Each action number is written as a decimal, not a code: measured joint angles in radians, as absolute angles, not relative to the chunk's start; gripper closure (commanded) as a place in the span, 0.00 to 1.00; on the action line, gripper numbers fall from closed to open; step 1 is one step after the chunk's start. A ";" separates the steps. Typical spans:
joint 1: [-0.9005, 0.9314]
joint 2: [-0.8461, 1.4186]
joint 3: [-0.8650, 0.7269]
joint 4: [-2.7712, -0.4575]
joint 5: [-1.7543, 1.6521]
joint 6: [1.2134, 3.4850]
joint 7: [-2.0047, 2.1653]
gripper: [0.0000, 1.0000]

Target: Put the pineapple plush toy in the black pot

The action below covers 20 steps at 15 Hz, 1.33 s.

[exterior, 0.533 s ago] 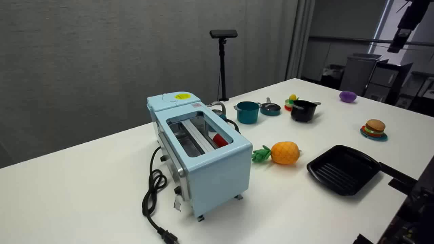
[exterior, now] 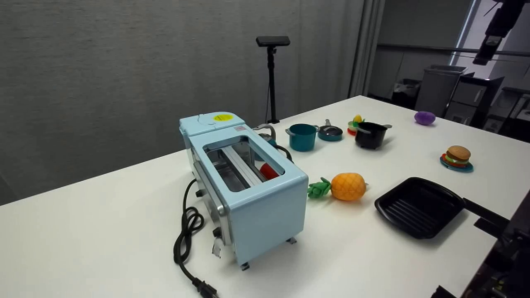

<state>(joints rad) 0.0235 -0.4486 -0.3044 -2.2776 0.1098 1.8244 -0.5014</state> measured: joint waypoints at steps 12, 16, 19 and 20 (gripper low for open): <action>0.012 -0.447 -0.294 -2.278 0.110 1.825 -0.501 0.00; 0.005 -0.447 -0.293 -2.277 0.110 1.832 -0.501 0.00; 0.005 -0.443 -0.293 -2.283 0.110 1.855 -0.511 0.00; 0.005 -0.437 -0.293 -2.286 0.110 1.865 -0.519 0.00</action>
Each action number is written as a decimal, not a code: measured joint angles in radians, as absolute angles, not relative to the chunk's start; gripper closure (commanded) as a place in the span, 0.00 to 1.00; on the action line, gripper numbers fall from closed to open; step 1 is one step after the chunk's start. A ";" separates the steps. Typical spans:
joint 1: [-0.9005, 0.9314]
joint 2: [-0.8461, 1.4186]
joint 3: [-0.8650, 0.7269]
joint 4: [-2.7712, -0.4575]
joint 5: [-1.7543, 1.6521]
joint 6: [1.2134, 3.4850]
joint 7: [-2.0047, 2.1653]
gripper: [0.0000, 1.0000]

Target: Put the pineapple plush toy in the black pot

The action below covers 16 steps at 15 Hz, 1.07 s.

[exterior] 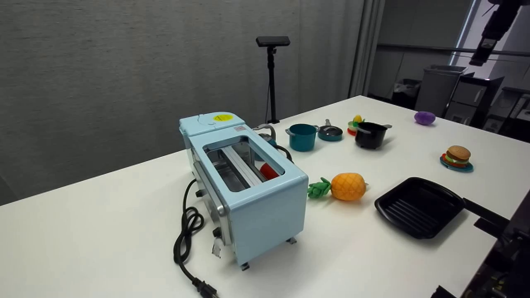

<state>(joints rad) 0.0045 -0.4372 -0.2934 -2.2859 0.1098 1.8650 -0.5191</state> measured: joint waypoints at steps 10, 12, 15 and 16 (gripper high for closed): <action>0.006 -0.232 -0.267 -2.318 0.133 1.976 -0.622 0.00; 0.007 -0.182 -0.242 -2.323 0.139 1.997 -0.640 0.00; 0.006 -0.131 -0.209 -2.324 0.139 2.015 -0.650 0.00; 0.006 -0.125 -0.205 -2.323 0.139 2.016 -0.651 0.00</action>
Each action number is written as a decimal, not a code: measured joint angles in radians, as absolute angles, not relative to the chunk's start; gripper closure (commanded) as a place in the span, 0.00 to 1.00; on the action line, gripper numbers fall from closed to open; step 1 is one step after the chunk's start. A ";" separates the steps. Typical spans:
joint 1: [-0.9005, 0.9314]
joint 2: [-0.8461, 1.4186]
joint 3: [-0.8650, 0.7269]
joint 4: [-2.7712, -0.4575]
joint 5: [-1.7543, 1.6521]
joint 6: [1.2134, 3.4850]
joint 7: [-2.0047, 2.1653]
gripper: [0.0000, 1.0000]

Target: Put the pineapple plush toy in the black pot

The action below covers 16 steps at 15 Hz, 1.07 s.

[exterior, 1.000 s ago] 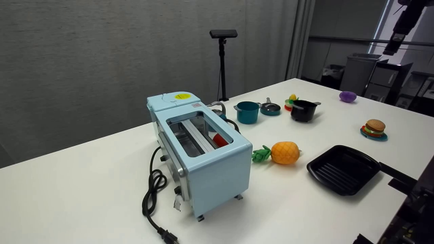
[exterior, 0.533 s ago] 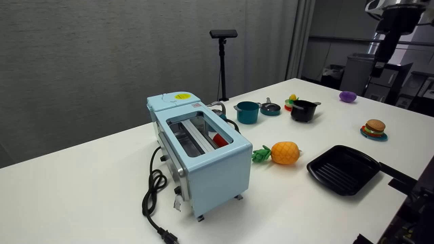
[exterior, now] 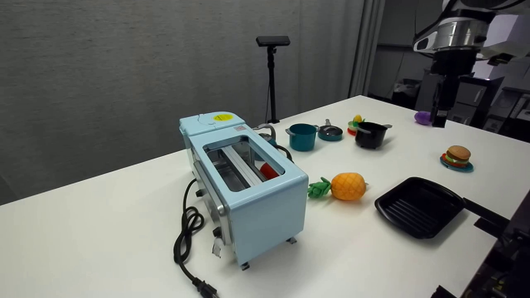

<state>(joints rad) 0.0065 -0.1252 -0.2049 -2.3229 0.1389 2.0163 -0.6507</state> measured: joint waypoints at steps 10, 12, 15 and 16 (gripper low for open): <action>0.002 -0.121 -0.195 -2.322 0.139 2.026 -0.655 0.00; 0.002 -0.116 -0.184 -2.328 0.139 2.059 -0.659 0.00; 0.003 -0.085 -0.154 -2.330 0.139 2.121 -0.678 0.00; 0.003 -0.068 -0.141 -2.327 0.141 2.139 -0.687 0.00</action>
